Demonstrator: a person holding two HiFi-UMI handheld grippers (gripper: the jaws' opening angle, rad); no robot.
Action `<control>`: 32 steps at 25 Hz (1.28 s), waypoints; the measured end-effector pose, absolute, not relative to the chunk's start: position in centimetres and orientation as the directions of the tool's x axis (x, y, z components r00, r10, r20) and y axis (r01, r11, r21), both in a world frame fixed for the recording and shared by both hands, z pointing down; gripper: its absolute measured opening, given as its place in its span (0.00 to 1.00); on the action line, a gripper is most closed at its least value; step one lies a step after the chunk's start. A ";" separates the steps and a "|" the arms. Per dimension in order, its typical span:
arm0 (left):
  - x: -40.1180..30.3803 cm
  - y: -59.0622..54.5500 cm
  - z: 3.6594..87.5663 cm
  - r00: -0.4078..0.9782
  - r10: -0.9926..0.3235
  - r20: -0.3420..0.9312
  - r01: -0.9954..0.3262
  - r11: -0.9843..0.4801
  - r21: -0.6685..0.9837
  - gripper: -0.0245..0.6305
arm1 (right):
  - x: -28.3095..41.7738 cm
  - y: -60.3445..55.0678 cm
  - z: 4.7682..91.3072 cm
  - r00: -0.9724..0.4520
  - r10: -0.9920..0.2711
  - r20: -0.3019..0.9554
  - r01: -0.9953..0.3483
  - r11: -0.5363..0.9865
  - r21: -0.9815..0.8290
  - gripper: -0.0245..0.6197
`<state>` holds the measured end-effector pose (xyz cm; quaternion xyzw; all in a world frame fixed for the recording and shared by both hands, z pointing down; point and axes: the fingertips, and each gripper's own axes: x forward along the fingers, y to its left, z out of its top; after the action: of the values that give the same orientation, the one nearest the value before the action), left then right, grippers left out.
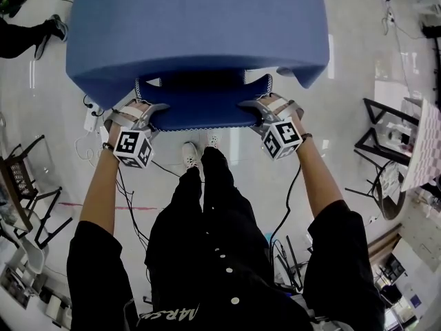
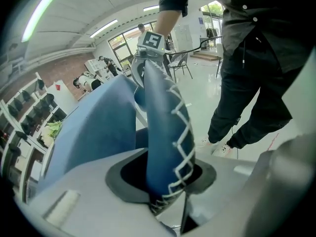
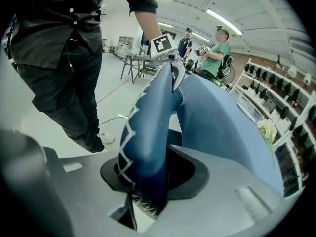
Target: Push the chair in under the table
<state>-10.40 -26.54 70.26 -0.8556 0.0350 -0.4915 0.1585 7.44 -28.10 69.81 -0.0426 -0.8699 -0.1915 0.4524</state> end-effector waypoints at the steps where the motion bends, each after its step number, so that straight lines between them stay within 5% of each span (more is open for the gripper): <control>1: -10.5 -27.3 70.3 0.511 -0.217 0.832 0.098 -0.947 -0.306 0.26 | 7.3 -28.9 69.8 -0.585 -0.101 0.805 0.249 0.922 0.297 0.28; 26: -10.7 -30.7 70.6 0.502 -0.180 0.846 0.098 -0.960 -0.262 0.25 | 7.0 -32.8 70.1 -0.583 -0.094 0.807 0.263 0.918 0.297 0.29; 32: -11.9 -30.8 70.9 0.448 -0.191 0.873 0.092 -0.962 -0.258 0.43 | 6.9 -32.9 69.8 -0.559 -0.108 0.822 0.222 0.936 0.274 0.38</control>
<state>-11.93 -30.82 70.91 -0.8402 0.0295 -0.5243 0.1353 6.90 -32.90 69.82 -0.0330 -0.8652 -0.1760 0.4683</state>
